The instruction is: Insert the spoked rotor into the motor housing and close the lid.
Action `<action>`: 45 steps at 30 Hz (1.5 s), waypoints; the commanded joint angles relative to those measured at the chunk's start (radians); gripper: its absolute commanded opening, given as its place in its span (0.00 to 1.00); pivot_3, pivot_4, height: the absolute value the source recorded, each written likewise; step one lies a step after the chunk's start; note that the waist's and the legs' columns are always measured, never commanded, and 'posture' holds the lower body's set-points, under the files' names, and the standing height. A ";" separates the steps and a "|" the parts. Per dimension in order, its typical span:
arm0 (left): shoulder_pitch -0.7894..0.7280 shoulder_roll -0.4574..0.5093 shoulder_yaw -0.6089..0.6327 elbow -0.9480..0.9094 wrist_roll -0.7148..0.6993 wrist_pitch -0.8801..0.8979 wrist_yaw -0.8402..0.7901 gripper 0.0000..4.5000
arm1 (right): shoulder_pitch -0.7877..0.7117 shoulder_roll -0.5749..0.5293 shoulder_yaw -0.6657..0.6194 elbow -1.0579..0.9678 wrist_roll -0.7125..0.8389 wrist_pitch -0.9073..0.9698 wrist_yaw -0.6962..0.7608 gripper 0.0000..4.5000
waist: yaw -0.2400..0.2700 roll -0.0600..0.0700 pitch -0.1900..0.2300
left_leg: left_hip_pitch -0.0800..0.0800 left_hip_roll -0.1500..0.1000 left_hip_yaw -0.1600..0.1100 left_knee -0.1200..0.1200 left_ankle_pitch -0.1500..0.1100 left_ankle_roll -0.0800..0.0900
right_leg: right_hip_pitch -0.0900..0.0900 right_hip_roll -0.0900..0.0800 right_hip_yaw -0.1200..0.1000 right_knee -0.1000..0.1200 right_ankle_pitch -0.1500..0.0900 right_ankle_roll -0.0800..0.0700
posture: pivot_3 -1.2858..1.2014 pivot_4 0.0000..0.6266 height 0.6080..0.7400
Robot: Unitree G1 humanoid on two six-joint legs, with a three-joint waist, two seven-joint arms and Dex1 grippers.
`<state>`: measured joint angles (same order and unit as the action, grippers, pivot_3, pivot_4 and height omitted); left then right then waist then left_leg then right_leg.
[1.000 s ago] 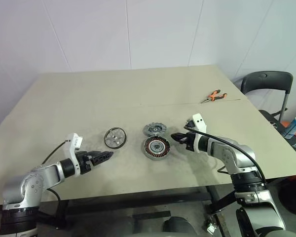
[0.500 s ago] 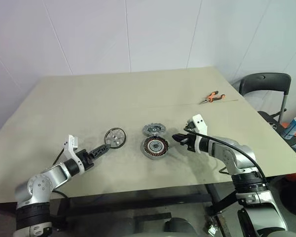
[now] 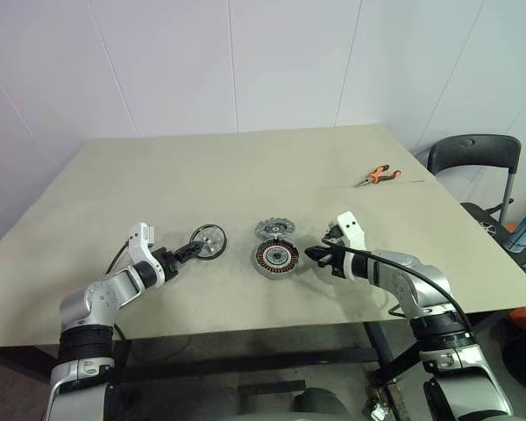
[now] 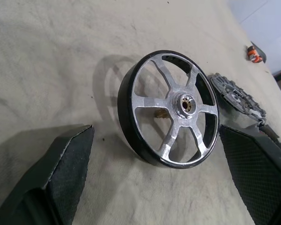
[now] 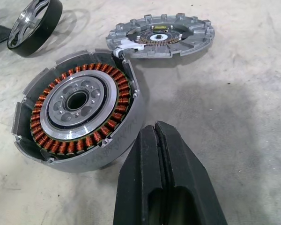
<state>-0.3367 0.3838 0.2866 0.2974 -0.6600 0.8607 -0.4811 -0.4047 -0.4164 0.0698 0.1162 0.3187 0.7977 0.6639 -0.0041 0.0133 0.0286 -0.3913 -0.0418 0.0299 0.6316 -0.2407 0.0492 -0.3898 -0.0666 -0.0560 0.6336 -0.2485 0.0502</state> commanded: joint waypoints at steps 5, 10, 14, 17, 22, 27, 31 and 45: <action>-0.065 -0.076 -0.032 -0.008 0.014 0.022 0.018 1.00 | -0.003 0.002 -0.003 -0.061 -0.001 -0.014 -0.012 0.00 | 0.027 0.000 0.000 | -0.002 0.000 0.000 0.000 0.000 0.000 | -0.001 -0.001 -0.001 -0.002 0.001 -0.002 | 0.52 0.00 1.00; -0.064 -0.130 -0.058 -0.123 -0.034 0.095 -0.008 1.00 | 0.003 0.005 0.005 -0.068 -0.004 -0.018 -0.012 0.00 | 0.042 0.000 0.000 | -0.016 0.000 0.001 0.007 0.001 0.000 | -0.010 -0.001 0.000 -0.004 0.001 -0.002 | 0.52 0.00 1.00; -0.058 -0.143 -0.068 -0.113 -0.013 0.097 -0.005 1.00 | -0.005 0.009 0.006 -0.059 -0.011 -0.022 -0.014 0.00 | 0.040 0.000 -0.001 | -0.033 0.000 0.001 0.015 0.001 0.000 | -0.021 -0.001 0.001 -0.003 0.001 0.000 | 0.52 0.00 1.00; -0.058 -0.151 -0.058 -0.108 -0.007 0.089 0.010 1.00 | -0.005 0.005 0.008 -0.061 -0.015 -0.022 -0.010 0.00 | 0.043 0.000 -0.001 | -0.035 0.000 0.002 0.014 0.000 0.001 | -0.023 -0.001 0.002 -0.004 0.001 -0.001 | 0.52 0.00 1.00; -0.051 -0.155 -0.047 -0.089 0.012 0.059 0.028 1.00 | 0.004 -0.003 0.012 -0.065 -0.021 -0.026 0.000 0.00 | 0.041 0.000 -0.001 | -0.034 0.000 0.002 0.015 0.000 0.001 | -0.023 -0.001 0.002 -0.004 0.001 -0.001 | 0.52 0.00 1.00; -0.063 -0.162 -0.037 -0.024 0.050 0.021 0.090 1.00 | 0.002 -0.009 0.014 -0.059 -0.028 -0.031 0.007 0.00 | 0.043 0.000 -0.001 | -0.033 0.000 0.001 0.015 0.000 0.001 | -0.023 -0.001 0.002 -0.003 0.001 -0.001 | 0.52 0.00 1.00; -0.071 -0.168 -0.023 0.019 0.064 -0.025 0.127 0.96 | 0.000 -0.012 0.018 -0.058 -0.034 -0.033 0.013 0.00 | 0.041 0.001 -0.001 | -0.027 0.001 0.001 0.015 0.000 0.001 | -0.019 -0.001 0.002 -0.003 0.001 -0.001 | 0.52 0.00 1.00; -0.101 -0.142 0.010 0.021 0.003 -0.001 0.090 0.40 | -0.007 -0.007 0.033 -0.041 -0.052 -0.042 0.010 0.00 | 0.031 0.000 -0.001 | -0.023 0.003 0.002 0.015 0.000 0.001 | -0.018 -0.001 0.000 -0.005 0.003 0.002 | 0.52 0.00 1.00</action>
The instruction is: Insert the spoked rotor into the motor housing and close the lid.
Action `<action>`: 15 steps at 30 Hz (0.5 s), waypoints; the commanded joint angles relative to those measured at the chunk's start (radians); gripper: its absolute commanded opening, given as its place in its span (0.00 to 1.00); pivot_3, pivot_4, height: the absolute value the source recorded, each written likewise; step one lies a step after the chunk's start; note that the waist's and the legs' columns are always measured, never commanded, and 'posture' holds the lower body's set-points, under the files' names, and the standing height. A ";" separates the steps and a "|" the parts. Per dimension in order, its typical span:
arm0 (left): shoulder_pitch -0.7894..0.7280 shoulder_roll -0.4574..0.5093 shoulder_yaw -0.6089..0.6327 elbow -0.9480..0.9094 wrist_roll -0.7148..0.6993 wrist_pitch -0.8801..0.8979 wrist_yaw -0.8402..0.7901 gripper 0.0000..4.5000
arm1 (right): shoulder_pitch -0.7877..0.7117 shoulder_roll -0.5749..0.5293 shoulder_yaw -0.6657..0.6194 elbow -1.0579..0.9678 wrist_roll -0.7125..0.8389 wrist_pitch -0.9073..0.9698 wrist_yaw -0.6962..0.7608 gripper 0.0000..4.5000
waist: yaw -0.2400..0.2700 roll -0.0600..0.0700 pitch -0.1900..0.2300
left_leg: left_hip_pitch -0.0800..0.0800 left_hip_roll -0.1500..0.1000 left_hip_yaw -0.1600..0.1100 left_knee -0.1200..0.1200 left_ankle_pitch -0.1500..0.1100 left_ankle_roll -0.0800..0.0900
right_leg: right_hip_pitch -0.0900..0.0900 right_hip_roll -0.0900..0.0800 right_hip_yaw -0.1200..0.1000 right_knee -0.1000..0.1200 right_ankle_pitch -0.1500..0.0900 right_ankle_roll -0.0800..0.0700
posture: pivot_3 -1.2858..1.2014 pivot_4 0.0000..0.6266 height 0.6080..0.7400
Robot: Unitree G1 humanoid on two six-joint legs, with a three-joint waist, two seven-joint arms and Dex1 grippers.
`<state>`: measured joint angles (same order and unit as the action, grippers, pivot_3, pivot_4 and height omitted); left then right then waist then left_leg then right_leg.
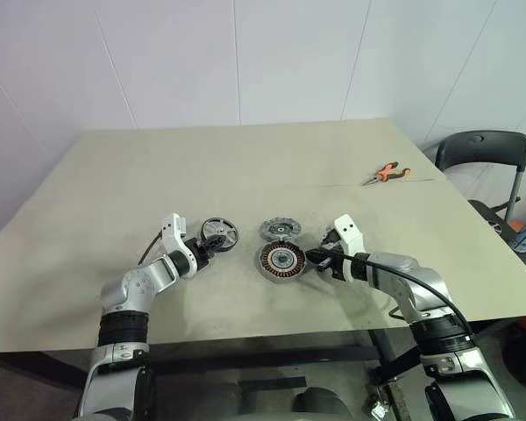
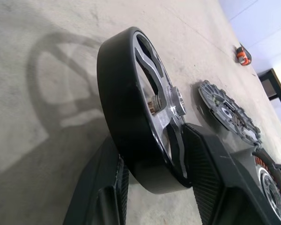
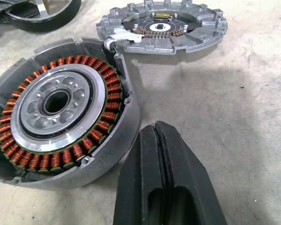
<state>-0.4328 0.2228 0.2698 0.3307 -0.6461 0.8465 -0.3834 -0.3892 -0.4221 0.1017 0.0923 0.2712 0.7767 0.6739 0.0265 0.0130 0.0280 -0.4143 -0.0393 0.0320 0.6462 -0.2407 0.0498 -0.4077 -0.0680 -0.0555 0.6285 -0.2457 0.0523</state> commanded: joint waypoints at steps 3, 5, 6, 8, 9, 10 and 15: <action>0.004 0.032 0.046 -0.060 -0.073 0.064 -0.056 0.27 | -0.023 0.004 0.007 -0.013 -0.011 -0.024 0.000 0.00 | -0.002 0.000 0.000 | -0.004 0.000 0.000 0.000 0.000 0.000 | -0.003 0.000 0.000 0.001 0.000 0.000 | 0.52 0.00 1.00; 0.008 0.042 0.056 -0.082 -0.103 0.098 -0.074 0.14 | -0.024 0.006 0.008 -0.012 -0.014 -0.024 0.001 0.00 | -0.011 0.000 0.000 | -0.006 0.000 0.000 0.000 0.000 0.000 | -0.005 0.000 0.000 0.001 0.000 0.000 | 0.52 0.00 1.00; 0.012 0.048 0.058 -0.093 -0.114 0.113 -0.084 0.09 | -0.025 0.007 0.009 -0.011 -0.014 -0.024 0.002 0.00 | -0.013 0.000 0.000 | -0.007 0.000 0.000 0.000 0.000 0.000 | -0.006 0.000 0.000 0.001 0.000 0.000 | 0.52 0.00 1.00; 0.023 0.058 0.071 -0.129 -0.152 0.149 -0.101 0.10 | -0.025 0.008 0.004 -0.014 -0.007 -0.019 0.005 0.00 | -0.018 0.000 0.000 | -0.009 0.000 0.000 0.000 0.000 0.000 | -0.008 0.000 0.000 0.001 0.000 0.000 | 0.52 0.00 1.00; 0.029 0.062 0.076 -0.147 -0.171 0.166 -0.112 0.10 | -0.025 0.008 0.002 -0.015 -0.005 -0.016 0.006 0.00 | -0.017 0.000 0.000 | -0.010 0.000 0.000 0.000 0.000 0.000 | -0.010 0.000 0.000 0.001 0.000 0.000 | 0.52 0.00 1.00; 0.033 0.065 0.081 -0.167 -0.192 0.182 -0.122 0.10 | -0.026 0.007 0.001 -0.016 -0.004 -0.015 0.008 0.00 | -0.016 0.000 0.000 | -0.011 0.000 0.000 0.000 0.000 0.000 | -0.011 0.000 0.000 0.001 0.000 0.000 | 0.52 0.00 1.00; 0.060 0.079 0.080 -0.276 -0.261 0.258 -0.135 0.10 | -0.030 -0.007 -0.006 -0.010 -0.006 -0.020 0.014 0.00 | -0.015 -0.001 0.001 | -0.012 0.000 0.000 0.000 0.000 0.000 | -0.011 0.000 0.000 0.001 0.000 0.000 | 0.52 0.00 1.00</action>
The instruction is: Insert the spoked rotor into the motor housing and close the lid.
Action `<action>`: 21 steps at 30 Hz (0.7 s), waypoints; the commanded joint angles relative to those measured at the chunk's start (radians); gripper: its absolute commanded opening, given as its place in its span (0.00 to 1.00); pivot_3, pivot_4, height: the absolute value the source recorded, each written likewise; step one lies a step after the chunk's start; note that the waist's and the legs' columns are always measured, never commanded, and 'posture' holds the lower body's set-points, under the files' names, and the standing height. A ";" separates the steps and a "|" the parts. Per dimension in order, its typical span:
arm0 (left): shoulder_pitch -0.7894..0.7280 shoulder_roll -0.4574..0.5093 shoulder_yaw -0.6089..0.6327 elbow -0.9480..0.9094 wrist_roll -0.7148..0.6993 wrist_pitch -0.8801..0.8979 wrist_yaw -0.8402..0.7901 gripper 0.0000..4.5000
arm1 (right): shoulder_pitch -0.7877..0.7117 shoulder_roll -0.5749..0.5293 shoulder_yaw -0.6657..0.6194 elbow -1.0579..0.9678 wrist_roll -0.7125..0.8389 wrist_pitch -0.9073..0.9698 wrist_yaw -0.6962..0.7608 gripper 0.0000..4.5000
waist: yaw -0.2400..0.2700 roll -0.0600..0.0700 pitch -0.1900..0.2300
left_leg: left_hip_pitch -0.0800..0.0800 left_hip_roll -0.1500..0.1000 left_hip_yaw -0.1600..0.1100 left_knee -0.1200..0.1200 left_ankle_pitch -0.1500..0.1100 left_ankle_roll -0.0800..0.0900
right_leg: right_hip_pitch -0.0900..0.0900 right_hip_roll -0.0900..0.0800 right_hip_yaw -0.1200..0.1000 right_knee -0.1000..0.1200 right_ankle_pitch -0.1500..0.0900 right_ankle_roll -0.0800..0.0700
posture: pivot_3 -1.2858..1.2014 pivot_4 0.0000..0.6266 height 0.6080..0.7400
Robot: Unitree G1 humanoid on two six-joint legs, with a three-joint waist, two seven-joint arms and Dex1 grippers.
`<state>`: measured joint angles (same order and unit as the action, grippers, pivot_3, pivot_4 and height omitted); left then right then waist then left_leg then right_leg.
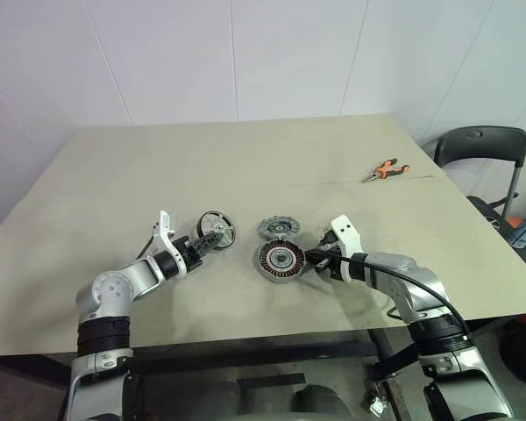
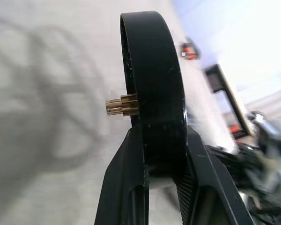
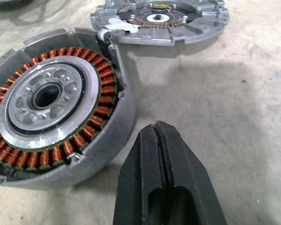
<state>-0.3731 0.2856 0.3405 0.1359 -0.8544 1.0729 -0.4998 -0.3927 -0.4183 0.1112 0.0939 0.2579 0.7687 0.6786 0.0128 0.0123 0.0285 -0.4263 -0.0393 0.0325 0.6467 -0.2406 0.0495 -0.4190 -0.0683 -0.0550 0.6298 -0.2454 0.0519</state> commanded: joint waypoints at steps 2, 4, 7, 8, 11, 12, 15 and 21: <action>0.006 0.016 0.008 -0.099 -0.068 0.044 -0.019 0.10 | -0.031 -0.015 -0.023 -0.008 0.008 -0.012 0.010 0.00 | -0.001 0.000 0.000 | 0.000 0.000 0.000 0.000 0.000 0.000 | 0.000 0.000 0.000 0.000 0.000 0.000 | 0.52 0.00 1.00; 0.008 0.008 0.011 -0.119 -0.093 0.064 -0.015 0.10 | -0.039 -0.017 -0.042 -0.007 0.014 -0.014 0.004 0.00 | -0.001 0.000 0.000 | 0.000 0.000 0.000 0.000 0.000 0.000 | 0.000 0.000 0.000 0.000 0.000 0.000 | 0.52 0.00 1.00; 0.007 -0.011 0.005 -0.165 -0.162 0.126 -0.010 0.10 | -0.057 -0.024 -0.086 -0.007 0.032 -0.012 0.002 0.00 | 0.000 0.000 0.000 | 0.000 0.000 0.000 0.000 0.000 0.000 | 0.000 0.000 0.000 0.000 0.000 0.000 | 0.52 0.00 1.00; 0.002 -0.024 0.013 -0.173 -0.194 0.146 -0.002 0.10 | -0.064 -0.025 -0.104 -0.003 0.039 -0.014 0.001 0.00 | 0.000 0.000 0.000 | 0.000 0.000 0.000 0.000 0.000 0.000 | 0.000 0.000 0.000 0.000 0.000 0.000 | 0.52 0.00 1.00; -0.010 -0.067 0.045 -0.164 -0.278 0.188 0.041 0.10 | -0.078 -0.032 -0.159 -0.009 0.081 -0.022 0.022 0.00 | 0.000 0.000 0.000 | 0.000 -0.001 0.001 0.001 0.000 0.000 | 0.000 0.000 0.000 0.000 0.000 0.000 | 0.52 0.00 1.00; -0.001 -0.074 0.029 -0.160 -0.272 0.193 0.046 0.10 | -0.080 -0.037 -0.168 -0.017 0.089 -0.024 0.029 0.00 | 0.000 0.000 0.000 | 0.000 -0.001 0.001 0.001 0.000 0.000 | 0.000 0.000 0.000 0.000 0.000 0.000 | 0.52 0.00 1.00; 0.013 -0.101 -0.002 -0.150 -0.272 0.209 0.066 0.10 | -0.081 -0.048 -0.172 -0.029 0.090 -0.037 0.029 0.00 | 0.000 0.000 0.000 | 0.000 -0.001 0.001 0.000 0.000 0.000 | 0.000 0.000 0.000 0.001 0.000 0.000 | 0.52 0.00 1.00; 0.006 -0.189 -0.012 -0.111 -0.318 0.257 0.126 0.10 | -0.038 -0.055 -0.149 -0.055 0.068 -0.030 0.008 0.00 | 0.002 0.000 0.000 | 0.000 -0.001 0.001 0.002 0.000 0.000 | 0.000 0.000 0.000 0.001 0.000 0.000 | 0.52 0.00 1.00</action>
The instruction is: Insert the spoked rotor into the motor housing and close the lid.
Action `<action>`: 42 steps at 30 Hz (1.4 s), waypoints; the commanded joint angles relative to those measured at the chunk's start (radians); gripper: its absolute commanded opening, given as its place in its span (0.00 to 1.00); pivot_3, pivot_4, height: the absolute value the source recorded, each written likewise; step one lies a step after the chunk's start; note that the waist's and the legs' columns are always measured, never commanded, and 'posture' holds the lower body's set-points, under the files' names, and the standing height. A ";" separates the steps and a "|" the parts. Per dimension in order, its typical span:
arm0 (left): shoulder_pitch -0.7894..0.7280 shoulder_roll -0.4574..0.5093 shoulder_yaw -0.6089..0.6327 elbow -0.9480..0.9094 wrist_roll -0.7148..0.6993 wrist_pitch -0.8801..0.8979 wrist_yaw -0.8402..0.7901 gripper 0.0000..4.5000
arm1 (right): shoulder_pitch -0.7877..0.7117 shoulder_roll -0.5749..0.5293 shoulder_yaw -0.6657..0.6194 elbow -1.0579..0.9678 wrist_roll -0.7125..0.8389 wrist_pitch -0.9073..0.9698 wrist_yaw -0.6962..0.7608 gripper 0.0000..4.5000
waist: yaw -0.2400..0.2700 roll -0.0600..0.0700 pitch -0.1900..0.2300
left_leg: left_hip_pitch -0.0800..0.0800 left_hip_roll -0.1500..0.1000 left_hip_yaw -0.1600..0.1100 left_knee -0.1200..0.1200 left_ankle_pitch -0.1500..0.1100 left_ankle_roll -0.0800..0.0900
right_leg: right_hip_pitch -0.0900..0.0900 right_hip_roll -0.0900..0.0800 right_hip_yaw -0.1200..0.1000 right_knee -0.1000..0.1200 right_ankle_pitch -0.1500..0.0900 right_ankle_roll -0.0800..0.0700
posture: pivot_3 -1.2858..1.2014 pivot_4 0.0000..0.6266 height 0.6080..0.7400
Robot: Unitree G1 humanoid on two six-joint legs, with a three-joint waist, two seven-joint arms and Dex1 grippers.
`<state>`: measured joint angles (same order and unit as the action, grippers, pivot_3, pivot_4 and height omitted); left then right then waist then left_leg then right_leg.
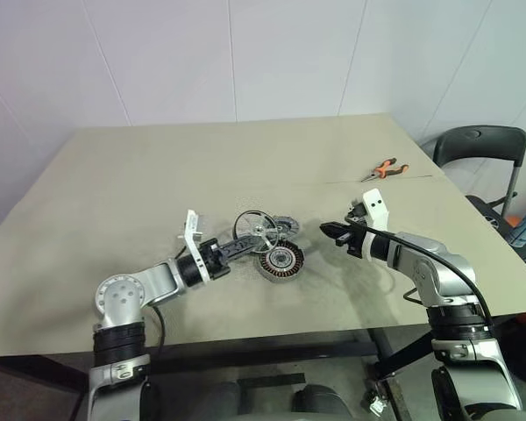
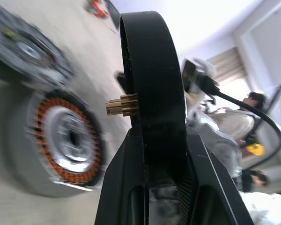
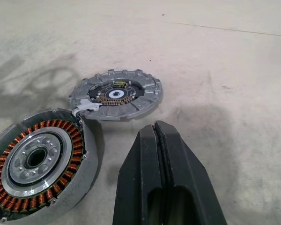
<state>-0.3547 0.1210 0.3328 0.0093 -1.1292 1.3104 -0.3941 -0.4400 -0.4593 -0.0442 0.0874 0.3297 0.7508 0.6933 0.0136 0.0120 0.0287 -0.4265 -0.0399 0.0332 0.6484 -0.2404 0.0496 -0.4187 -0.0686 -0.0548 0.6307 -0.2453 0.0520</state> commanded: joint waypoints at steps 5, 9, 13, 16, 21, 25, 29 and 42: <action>-0.009 -0.066 -0.009 0.062 -0.053 0.044 0.045 0.10 | 0.042 -0.028 0.027 -0.082 -0.012 0.005 -0.014 0.00 | 0.000 0.000 0.000 | 0.000 0.000 0.000 0.000 0.000 0.000 | 0.000 0.000 0.000 0.000 0.000 0.000 | 0.52 0.00 1.00; -0.024 -0.059 -0.010 0.126 -0.015 0.020 0.033 0.10 | 0.061 -0.034 0.021 -0.106 -0.006 0.013 -0.029 0.00 | 0.000 0.000 0.000 | 0.000 0.000 0.000 0.001 0.000 0.000 | 0.000 0.000 0.000 0.001 0.000 0.000 | 0.52 0.00 1.00; -0.046 -0.066 -0.022 0.163 0.011 -0.006 0.020 0.10 | 0.080 -0.038 0.021 -0.123 -0.005 0.018 -0.040 0.00 | 0.001 0.000 0.000 | 0.000 0.000 0.000 0.001 0.000 0.000 | 0.000 0.000 0.000 0.000 0.000 0.000 | 0.52 0.00 1.00; -0.054 -0.065 -0.032 0.192 0.030 -0.020 0.001 0.10 | 0.088 -0.037 0.024 -0.133 -0.004 0.022 -0.047 0.00 | 0.002 0.000 0.000 | 0.000 0.000 0.000 0.001 0.000 0.000 | 0.000 0.000 0.000 0.000 0.000 0.000 | 0.52 0.00 1.00; -0.056 -0.066 -0.077 0.243 0.078 -0.046 -0.057 0.10 | 0.094 -0.038 0.031 -0.139 -0.009 0.024 -0.053 0.00 | 0.000 0.000 0.000 | 0.000 0.000 0.000 0.001 0.000 0.000 | 0.000 0.000 0.000 0.000 0.000 0.000 | 0.52 0.00 1.00; -0.058 -0.071 -0.096 0.272 0.100 -0.059 -0.095 0.10 | 0.100 -0.045 0.033 -0.147 -0.009 0.029 -0.054 0.00 | 0.000 0.000 0.000 | 0.000 0.000 0.000 0.001 0.000 0.000 | 0.000 0.000 0.000 0.000 0.000 0.000 | 0.52 0.00 1.00; -0.058 -0.060 -0.110 0.324 0.143 -0.097 -0.140 0.10 | 0.107 -0.047 0.031 -0.153 -0.009 0.031 -0.057 0.00 | 0.000 0.001 -0.001 | 0.000 0.000 0.000 0.001 0.000 0.000 | 0.000 0.000 0.000 0.000 0.000 0.000 | 0.52 0.00 1.00; -0.084 -0.042 -0.173 0.421 0.277 -0.258 -0.317 0.10 | 0.124 -0.050 0.036 -0.166 -0.014 0.037 -0.068 0.00 | 0.001 0.002 -0.001 | 0.001 0.000 0.000 0.002 0.000 0.000 | 0.002 0.000 0.000 0.001 0.000 0.000 | 0.52 0.00 1.00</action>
<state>-0.4375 0.0753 0.1704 0.4262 -0.8826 1.1013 -0.6903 -0.3083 -0.4994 -0.0059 -0.0368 0.3179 0.7976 0.6316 0.0144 0.0138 0.0274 -0.4251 -0.0399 0.0332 0.6501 -0.2403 0.0499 -0.4170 -0.0686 -0.0549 0.6314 -0.2454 0.0519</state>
